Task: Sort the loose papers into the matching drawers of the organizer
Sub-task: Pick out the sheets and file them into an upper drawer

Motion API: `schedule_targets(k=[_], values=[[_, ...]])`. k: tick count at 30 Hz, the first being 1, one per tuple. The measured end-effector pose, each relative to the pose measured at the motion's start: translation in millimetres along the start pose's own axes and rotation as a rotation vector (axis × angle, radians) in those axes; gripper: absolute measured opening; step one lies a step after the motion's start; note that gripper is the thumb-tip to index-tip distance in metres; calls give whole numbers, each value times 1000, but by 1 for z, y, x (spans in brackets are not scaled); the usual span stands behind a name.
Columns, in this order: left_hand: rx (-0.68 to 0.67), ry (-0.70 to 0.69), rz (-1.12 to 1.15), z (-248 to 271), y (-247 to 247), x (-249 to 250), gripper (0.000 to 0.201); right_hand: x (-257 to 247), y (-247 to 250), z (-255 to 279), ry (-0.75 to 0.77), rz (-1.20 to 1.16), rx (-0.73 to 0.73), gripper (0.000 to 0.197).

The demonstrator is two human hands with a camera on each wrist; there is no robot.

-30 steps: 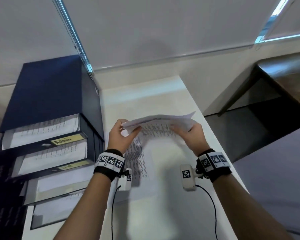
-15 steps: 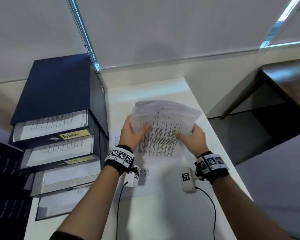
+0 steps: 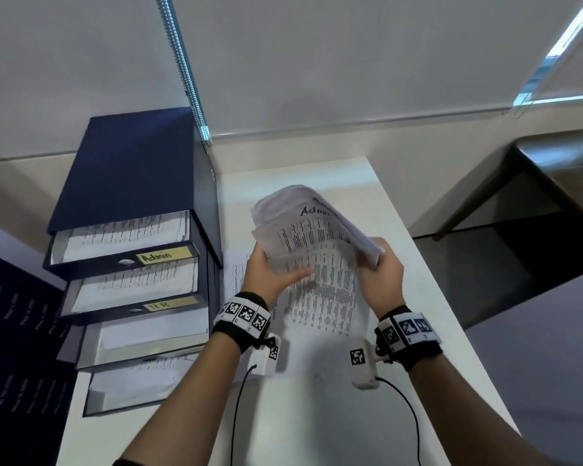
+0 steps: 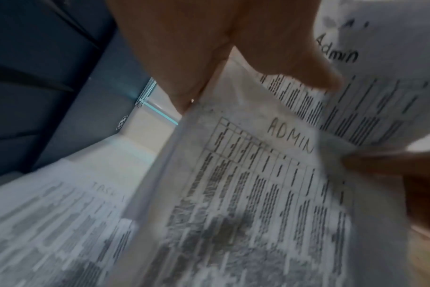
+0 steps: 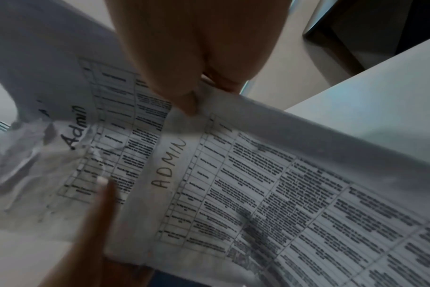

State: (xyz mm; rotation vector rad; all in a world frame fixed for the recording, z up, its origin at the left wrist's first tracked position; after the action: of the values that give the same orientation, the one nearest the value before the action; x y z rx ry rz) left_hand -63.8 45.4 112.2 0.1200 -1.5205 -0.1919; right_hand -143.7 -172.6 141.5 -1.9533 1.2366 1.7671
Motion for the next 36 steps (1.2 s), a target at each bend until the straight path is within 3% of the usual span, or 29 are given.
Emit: schedule_targets(k=[3,7,9,11,15,17,19,22,26,28,32,34,36], values=[[64,-117,-45,-3,11,19,46,-33,8,-11,100,-72,51,6],[161,-274,85,-6,25,73,19,-65,23,-31,129,-246,150,11],[136,-303,126,-6,26,85,17,-69,29,-32,128,-311,139,19],[81,-280,95,-7,22,78,23,-54,27,-28,78,-332,78,28],[-23,-106,-36,-6,10,20,49,22,7,-5,-165,-238,-38,40],[-2,-32,-75,-4,8,-2,46,51,-1,5,-192,-134,-84,34],[17,5,-85,-4,8,-8,29,64,-9,7,-195,-57,-126,30],[56,-39,-94,-7,13,4,10,52,-14,1,-160,31,-151,19],[140,-180,-49,-11,36,55,8,-12,-15,-16,-3,13,-153,17],[215,-223,-52,-12,64,83,34,-49,-21,-17,87,-43,-178,25],[278,-171,-100,-11,136,104,83,-109,-52,5,166,-282,-419,70],[297,-79,-144,-5,175,95,95,-131,-74,23,236,-272,-522,69],[294,10,-158,5,213,78,99,-141,-103,42,220,-235,-632,50]])
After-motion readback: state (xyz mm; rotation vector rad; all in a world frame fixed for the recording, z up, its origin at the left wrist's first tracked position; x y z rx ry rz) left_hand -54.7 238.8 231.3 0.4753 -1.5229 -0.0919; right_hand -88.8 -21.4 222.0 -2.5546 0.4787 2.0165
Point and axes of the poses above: each hand's wrist, its own z-axis away from the middle knuckle, its own y-axis out of the back of the hand, x = y × z, the point moved 6 cm from there along -z, towards the middle knuckle, and after that the axes turned 11 degrees about x, right-handed, at the moved point
